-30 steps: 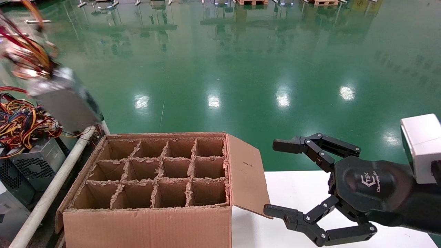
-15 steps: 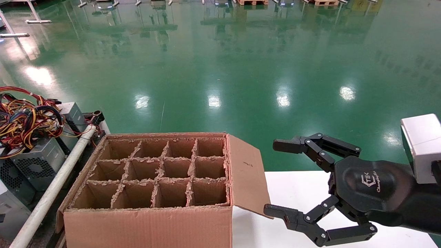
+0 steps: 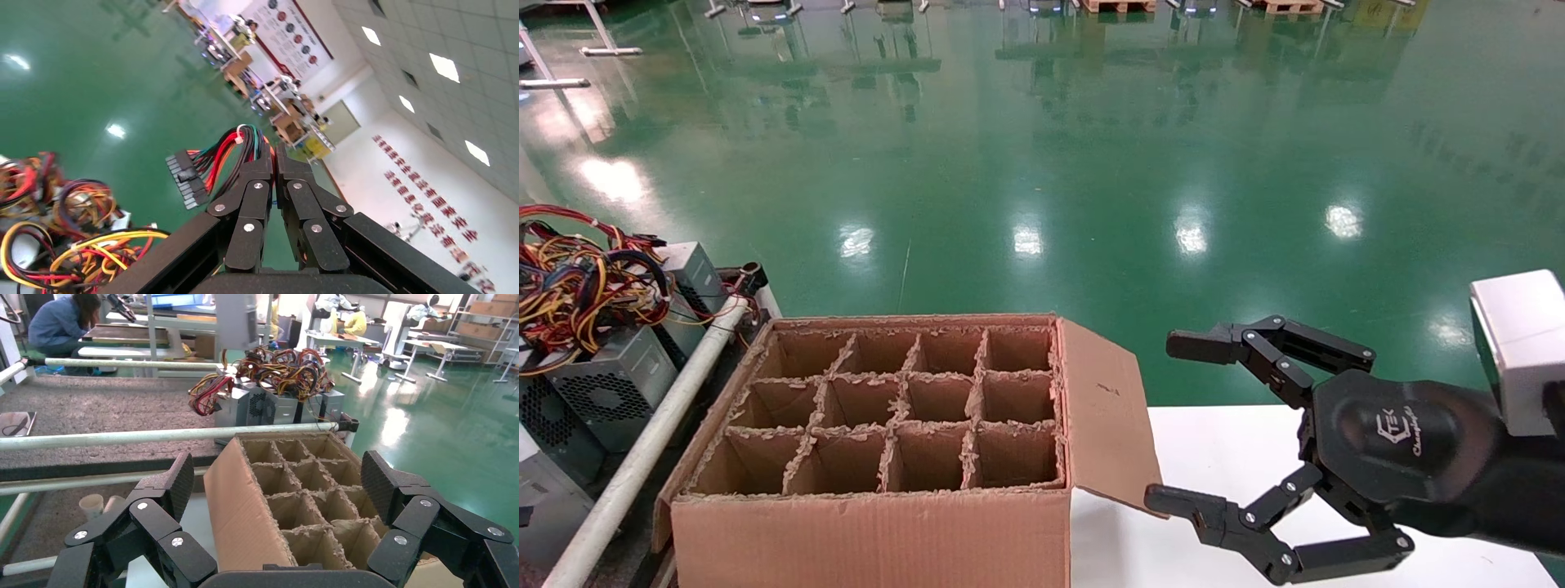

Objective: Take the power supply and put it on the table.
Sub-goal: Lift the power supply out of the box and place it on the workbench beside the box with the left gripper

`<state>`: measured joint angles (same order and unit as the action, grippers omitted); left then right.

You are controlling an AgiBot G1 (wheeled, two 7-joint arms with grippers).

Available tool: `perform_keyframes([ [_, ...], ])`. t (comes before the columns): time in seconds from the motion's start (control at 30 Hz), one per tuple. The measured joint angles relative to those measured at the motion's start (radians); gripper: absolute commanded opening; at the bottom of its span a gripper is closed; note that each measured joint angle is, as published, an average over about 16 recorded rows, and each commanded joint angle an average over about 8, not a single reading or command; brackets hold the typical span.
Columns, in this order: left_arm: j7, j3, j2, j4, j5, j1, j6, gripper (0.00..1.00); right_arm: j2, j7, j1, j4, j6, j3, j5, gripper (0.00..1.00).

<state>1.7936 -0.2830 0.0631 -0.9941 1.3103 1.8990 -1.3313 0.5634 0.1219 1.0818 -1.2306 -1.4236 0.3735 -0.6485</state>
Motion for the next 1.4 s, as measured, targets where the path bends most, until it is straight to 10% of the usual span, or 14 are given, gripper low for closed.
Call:
perform_keyframes([
  [0.63, 0.115, -0.068, -0.159, -0.015, 0.004, -0.002, -0.089, 0.0, 0.0, 0.0, 0.0, 0.0, 0.0, 0.0, 0.0, 1.0],
  [1.4, -0.045, -0.433, -0.221, 0.06, -0.19, 0.016, -0.029, 0.0, 0.0, 0.0, 0.0, 0.0, 0.0, 0.0, 0.0, 1.0],
])
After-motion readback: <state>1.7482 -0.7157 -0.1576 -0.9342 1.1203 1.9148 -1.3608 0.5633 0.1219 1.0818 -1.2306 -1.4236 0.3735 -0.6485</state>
